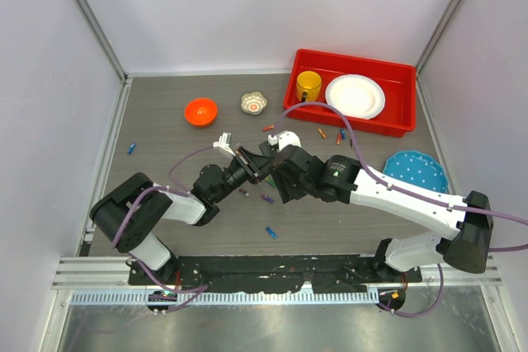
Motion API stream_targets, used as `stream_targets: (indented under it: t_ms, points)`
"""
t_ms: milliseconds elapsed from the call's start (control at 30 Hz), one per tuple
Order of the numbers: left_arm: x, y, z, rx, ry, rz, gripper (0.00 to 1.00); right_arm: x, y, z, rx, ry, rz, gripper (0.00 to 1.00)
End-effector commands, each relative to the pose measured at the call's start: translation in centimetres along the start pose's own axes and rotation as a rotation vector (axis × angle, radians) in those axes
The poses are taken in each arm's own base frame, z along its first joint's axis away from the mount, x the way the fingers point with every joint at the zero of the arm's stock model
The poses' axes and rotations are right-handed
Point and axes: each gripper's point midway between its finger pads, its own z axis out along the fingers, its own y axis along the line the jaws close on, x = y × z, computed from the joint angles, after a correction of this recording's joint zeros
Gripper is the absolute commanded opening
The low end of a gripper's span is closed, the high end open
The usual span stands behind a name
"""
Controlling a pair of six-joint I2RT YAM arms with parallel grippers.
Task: Load the batteries into the remote control
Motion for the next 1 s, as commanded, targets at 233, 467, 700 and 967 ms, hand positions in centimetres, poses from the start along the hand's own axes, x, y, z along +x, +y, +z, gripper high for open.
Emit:
stream_targets:
  t_ms: [233,467,700,967]
  points:
    - [-1.0,-4.7,0.2,0.167,-0.029,0.042,0.0,-0.5,0.0,-0.3,-0.002,-0.029,-0.003,0.5]
    - [-1.0,-4.6,0.3,0.16,-0.03,0.049,0.0,-0.8,-0.2,-0.8,0.0,-0.046,0.002,0.44]
    - [-1.0,-4.5,0.2,0.157,-0.03,0.064,0.0,-1.2,-0.1,-1.5,-0.015,-0.06,0.013,0.42]
    - [-1.1,-4.1,0.1,0.144,-0.038,0.073,0.0,-2.1,0.2,-2.9,-0.048,-0.086,0.031,0.42]
